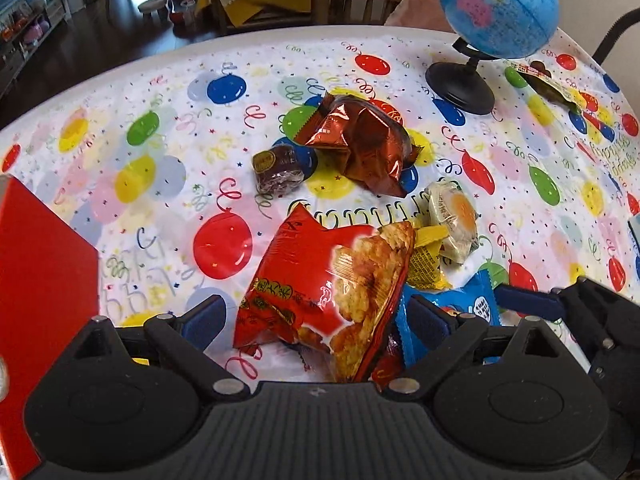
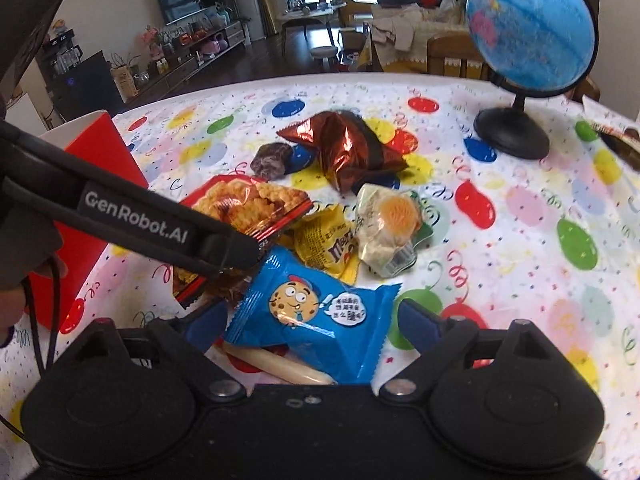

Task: Organize snacks
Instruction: 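Grasp the red chip bag with the left tool while the right tool grasps the blue cookie packet, then carry the red chip bag and blue cookie packet over the box with both tools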

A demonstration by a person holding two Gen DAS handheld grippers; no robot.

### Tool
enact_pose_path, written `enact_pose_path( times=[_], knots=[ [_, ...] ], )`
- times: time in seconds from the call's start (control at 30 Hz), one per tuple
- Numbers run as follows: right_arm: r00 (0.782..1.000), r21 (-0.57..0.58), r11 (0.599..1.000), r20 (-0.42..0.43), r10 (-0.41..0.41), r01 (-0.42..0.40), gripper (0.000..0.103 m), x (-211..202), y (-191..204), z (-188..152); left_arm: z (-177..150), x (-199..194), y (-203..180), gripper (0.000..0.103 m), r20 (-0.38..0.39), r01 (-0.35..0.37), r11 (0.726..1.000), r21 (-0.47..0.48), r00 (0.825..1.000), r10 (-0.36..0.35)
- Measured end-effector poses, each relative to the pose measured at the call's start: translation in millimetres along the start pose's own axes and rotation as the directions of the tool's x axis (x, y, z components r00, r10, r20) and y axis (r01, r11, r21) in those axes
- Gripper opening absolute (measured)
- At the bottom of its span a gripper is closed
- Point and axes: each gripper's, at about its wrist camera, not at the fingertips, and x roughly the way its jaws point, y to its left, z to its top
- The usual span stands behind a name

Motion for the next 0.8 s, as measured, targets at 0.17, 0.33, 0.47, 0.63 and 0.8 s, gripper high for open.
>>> enact_pose_path(
  times=[0.17,0.33,0.47,0.63,0.8],
  knots=[
    [1.0,0.027,1.0,-0.006,-0.002,0.003,0.093,5,-1,0,2,7,1,0.093,-0.008,0.012,1.0,0.001,1.0,-0.012],
    [1.0,0.022,1.0,-0.009,-0.02,0.02,0.088,6,-1,-4,2,8,0,0.09,-0.003,0.012,1.0,0.01,1.0,-0.012],
    [1.0,0.03,0.999,0.013,-0.014,0.014,0.076,1,0,-4,1,5,3,0.082,0.007,0.013,1.0,0.001,1.0,-0.013],
    [1.0,0.055,0.998,0.023,-0.01,0.008,0.063,-5,-3,-5,-1,1,3,0.079,0.017,0.011,1.0,-0.002,1.0,-0.011],
    [0.999,0.066,0.998,0.04,-0.026,0.023,0.062,-13,-4,-6,-5,-6,2,0.078,0.029,0.011,1.0,-0.002,1.0,-0.011]
  ],
)
